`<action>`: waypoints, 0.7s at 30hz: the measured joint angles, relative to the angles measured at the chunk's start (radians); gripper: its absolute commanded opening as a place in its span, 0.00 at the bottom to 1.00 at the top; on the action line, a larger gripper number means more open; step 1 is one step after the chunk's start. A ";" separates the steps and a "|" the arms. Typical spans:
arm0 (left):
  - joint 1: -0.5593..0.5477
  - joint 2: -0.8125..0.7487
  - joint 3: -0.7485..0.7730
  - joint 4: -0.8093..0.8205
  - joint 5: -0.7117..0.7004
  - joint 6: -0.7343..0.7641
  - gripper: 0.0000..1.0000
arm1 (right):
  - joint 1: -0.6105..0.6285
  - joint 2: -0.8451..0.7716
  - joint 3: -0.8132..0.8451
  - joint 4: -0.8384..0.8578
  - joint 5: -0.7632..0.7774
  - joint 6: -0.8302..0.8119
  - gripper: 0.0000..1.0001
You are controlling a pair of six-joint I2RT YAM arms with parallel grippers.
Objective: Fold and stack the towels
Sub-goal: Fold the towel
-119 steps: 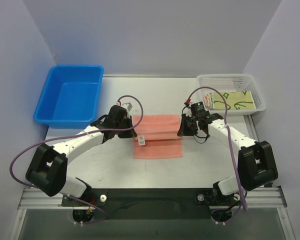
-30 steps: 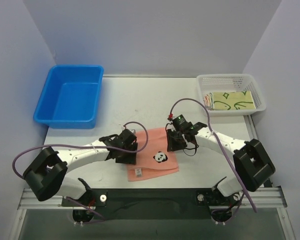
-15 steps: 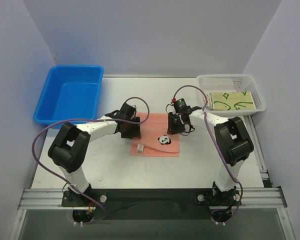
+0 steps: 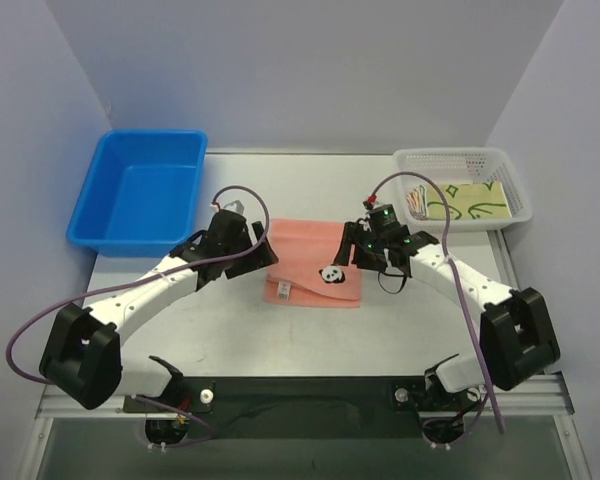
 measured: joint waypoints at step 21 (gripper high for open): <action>0.000 0.234 -0.003 0.007 -0.005 -0.311 0.60 | -0.002 -0.241 -0.345 0.096 0.020 0.238 0.70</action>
